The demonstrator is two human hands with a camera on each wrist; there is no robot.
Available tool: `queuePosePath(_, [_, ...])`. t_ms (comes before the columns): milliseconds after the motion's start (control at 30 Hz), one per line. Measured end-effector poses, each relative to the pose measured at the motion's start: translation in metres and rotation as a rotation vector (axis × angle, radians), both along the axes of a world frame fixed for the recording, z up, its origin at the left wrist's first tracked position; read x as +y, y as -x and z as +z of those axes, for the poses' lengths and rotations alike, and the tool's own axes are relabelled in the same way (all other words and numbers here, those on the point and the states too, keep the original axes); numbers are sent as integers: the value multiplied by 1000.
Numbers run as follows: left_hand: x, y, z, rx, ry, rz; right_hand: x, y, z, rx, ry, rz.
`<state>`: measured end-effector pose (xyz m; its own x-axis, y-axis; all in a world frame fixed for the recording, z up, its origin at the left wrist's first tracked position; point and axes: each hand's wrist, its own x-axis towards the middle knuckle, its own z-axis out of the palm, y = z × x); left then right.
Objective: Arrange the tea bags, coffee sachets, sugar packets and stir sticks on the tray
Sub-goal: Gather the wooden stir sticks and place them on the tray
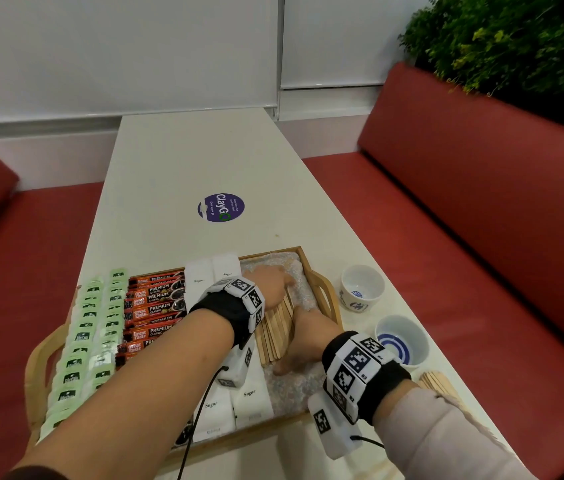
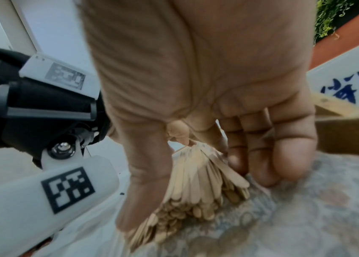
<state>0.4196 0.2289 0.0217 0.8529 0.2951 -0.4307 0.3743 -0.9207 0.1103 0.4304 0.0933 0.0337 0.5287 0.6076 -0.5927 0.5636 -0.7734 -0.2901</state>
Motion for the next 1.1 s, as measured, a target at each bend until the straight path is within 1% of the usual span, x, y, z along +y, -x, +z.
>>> queuePosePath(67, [2, 0, -4, -64, 27, 22, 0, -2, 1, 16, -15, -23])
queuePosePath(133, [3, 0, -6, -87, 43, 20, 0, -3, 2, 19, -23, -27])
queuePosePath(200, [1, -1, -5, -54, 25, 9, 0, -3, 1, 13, -18, -14])
queuePosePath(267, [-1, -2, -2, 20, -17, -9, 0, -2, -1, 13, -19, 4])
queuePosePath(333, [-2, -3, -2, 45, -45, -10, 0, -2, -2, 25, -29, 7])
queuePosePath(433, [0, -2, -3, -9, -47, -11, -2, -3, 0, 11, -36, 9])
queuePosePath(567, [-1, 0, -4, -110, -7, 45, -1, -6, 2, -63, -22, 31])
queuePosePath(700, [-2, 4, -2, -144, 33, 92, -2, -8, 9, -90, -27, 70])
queuePosePath(833, [-9, 11, 6, -172, 50, 118, -6, -9, 13, -94, -96, 57])
queuePosePath(1100, [-31, 31, 23, -357, 159, 233, -27, -4, 26, -97, -342, -33])
